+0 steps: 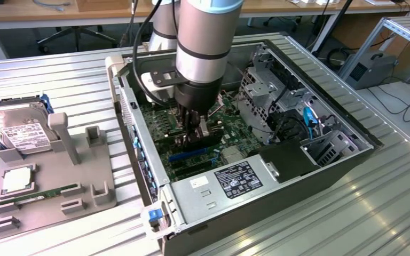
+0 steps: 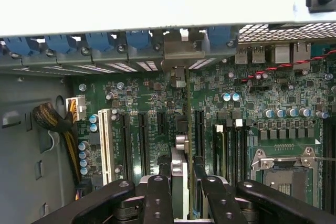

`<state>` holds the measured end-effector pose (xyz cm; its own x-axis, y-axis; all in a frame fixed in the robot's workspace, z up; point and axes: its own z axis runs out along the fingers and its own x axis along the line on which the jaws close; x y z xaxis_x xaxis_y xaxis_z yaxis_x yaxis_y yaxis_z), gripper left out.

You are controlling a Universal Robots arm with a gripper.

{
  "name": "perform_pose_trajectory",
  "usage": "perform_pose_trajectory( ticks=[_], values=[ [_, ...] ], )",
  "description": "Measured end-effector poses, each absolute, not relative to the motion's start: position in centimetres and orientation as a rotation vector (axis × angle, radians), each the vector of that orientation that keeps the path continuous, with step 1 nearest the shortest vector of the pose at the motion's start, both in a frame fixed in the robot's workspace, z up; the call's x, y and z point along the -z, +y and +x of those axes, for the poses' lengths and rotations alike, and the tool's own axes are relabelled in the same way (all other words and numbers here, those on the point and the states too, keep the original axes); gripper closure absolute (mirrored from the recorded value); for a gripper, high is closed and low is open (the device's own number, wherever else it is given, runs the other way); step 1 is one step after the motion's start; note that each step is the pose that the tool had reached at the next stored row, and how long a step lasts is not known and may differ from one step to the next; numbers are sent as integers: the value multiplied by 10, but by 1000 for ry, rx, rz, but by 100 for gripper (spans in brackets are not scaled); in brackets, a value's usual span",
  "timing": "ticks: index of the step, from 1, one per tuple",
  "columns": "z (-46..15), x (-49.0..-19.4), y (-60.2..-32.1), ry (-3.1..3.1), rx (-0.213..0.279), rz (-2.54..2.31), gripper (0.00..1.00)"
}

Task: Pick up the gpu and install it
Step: 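Insert the gpu into the slot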

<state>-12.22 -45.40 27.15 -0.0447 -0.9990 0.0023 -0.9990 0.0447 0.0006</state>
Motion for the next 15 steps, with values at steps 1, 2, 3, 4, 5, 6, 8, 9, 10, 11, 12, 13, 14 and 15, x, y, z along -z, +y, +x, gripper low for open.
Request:
perform_pose_trajectory(
  ticks=[1,2,3,4,5,6,8,9,10,11,12,13,14,15],
  values=[
    [-122,-271,-454,-2269,-2,2170,73],
    [-123,-271,-454,-2269,-2,2170,73],
    [-123,-271,-454,-2269,-2,2170,73],
    [-123,-271,-454,-2268,-2,2170,73],
    [-123,-271,-454,-2268,-2,2170,73],
    [-123,-271,-454,-2269,-2,2170,73],
    [-123,-270,-454,-2269,-2,2170,73],
    [-123,-270,-454,-2268,-2,2170,73],
    [-123,-270,-454,-2269,-2,2170,73],
    [-123,-270,-454,-2269,-2,2170,73],
    [-123,-270,-455,-2269,-2,2170,73],
    [-123,-270,-455,-2269,-2,2170,73],
    [-123,-270,-456,-2269,-2,2170,73],
    [-123,-270,-457,-2269,-2,2170,73]
  ],
)
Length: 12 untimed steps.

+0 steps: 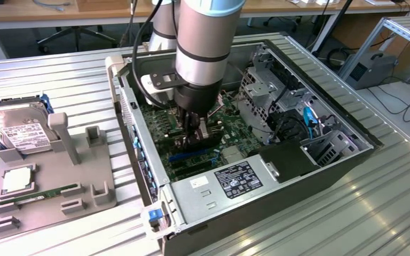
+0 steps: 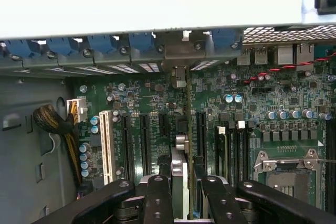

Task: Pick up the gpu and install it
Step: 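Insert the gpu into the slot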

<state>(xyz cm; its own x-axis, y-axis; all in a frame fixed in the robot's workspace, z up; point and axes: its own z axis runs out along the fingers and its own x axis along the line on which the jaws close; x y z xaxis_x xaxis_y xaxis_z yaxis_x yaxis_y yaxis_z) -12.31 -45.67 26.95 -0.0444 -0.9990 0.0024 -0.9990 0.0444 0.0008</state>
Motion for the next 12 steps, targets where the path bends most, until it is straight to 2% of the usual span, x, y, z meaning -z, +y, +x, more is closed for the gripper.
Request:
perform_pose_trajectory(
  ticks=[12],
  values=[
    [-123,-267,-457,-2275,-2,2163,73]
  ],
)
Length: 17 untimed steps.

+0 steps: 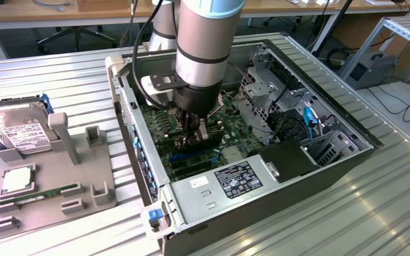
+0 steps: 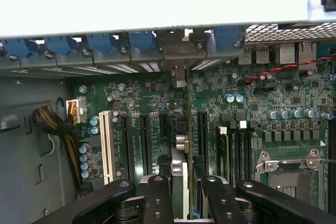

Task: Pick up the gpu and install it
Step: 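Insert the gpu into the slot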

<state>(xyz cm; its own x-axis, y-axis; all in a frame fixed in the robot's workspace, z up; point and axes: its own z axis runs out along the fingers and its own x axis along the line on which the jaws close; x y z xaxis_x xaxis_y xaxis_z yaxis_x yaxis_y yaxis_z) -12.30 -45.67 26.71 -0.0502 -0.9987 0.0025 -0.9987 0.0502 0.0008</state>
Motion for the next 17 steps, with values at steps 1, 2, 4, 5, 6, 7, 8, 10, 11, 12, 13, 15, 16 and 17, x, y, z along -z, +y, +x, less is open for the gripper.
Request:
perform_pose_trajectory(
  ticks=[1,2,4,5,6,7,8,10,11,12,13,15,16,17],
  values=[
    [-123,-267,-457,-2275,-2,2163,73],
    [-123,-266,-457,-2275,-2,2163,73],
    [-123,-265,-457,-2275,-2,2163,73],
    [-123,-265,-457,-2275,-2,2163,73],
    [-123,-264,-457,-2275,-2,2163,73],
    [-123,-264,-457,-2275,-2,2163,73],
    [-123,-263,-457,-2275,-2,2163,73],
    [-123,-262,-457,-2275,-2,2163,73],
    [-123,-262,-457,-2275,-2,2163,73],
    [-123,-262,-457,-2275,-2,2163,73],
    [-123,-262,-457,-2275,-2,2163,73],
    [-123,-262,-457,-2275,-2,2163,73],
    [-123,-262,-457,-2275,-2,2163,73],
    [-123,-262,-457,-2275,-2,2163,73]
  ],
)
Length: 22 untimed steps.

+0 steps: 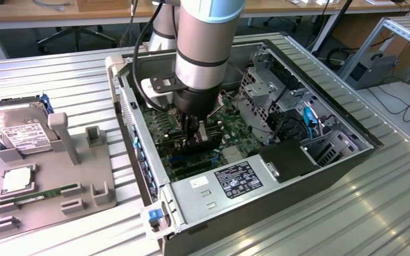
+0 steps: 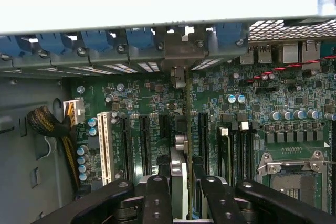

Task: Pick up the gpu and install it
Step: 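Insert the gpu into the slot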

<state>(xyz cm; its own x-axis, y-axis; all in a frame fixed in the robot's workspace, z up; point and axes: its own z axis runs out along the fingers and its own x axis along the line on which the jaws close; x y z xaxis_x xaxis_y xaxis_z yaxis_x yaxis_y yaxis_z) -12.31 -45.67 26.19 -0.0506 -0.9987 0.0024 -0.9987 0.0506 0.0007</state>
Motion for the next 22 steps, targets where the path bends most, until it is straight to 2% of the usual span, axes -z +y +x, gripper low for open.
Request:
perform_pose_trajectory(
  ticks=[22],
  values=[
    [-123,-265,-454,-2239,-2,2201,73]
  ],
)
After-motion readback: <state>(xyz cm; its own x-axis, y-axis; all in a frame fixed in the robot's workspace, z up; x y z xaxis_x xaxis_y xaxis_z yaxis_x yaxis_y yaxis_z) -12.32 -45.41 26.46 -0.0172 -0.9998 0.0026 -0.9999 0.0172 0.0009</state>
